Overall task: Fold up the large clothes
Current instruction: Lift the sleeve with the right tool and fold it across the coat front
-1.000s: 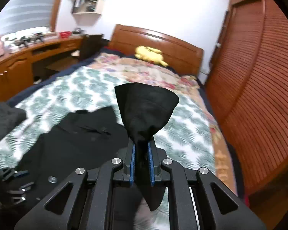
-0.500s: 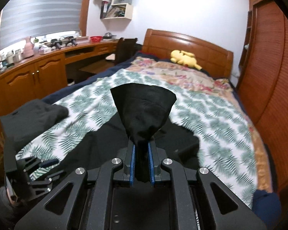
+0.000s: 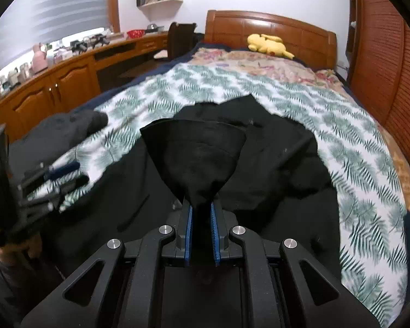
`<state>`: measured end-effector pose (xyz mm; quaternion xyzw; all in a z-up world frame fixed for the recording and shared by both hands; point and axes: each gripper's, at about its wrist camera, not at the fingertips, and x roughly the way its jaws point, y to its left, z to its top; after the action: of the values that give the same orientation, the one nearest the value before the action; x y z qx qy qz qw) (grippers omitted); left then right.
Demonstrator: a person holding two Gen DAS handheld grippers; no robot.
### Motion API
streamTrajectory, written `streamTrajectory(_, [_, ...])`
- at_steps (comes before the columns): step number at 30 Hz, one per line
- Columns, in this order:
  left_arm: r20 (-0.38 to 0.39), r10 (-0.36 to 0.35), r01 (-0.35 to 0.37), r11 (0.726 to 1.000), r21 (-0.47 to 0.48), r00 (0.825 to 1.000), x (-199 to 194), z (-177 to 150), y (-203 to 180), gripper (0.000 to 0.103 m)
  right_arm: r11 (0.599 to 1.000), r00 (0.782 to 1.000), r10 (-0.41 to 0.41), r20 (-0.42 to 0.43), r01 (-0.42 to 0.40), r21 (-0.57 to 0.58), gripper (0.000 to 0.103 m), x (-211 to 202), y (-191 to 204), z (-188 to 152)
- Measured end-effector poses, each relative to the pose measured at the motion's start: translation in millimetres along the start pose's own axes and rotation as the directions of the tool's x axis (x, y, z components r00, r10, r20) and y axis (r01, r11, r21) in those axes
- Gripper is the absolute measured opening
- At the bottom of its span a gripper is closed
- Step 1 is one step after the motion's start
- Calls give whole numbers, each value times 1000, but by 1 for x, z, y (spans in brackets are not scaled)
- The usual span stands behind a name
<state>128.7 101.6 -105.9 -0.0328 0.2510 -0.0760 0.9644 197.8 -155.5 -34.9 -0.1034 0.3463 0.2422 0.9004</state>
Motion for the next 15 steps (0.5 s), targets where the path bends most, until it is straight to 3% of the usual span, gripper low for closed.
streamTrajectory(6, [-2,-3,3,1000,-5,1000,-3,-3,5,35,1000,997,9,-78,-8,18,9,11,8,-25])
streamTrajectory(15, [-9,-6,6,1000,2,1000,-3,-5,7,35,999,994,13,-107,-10,36,12,6,12,-34])
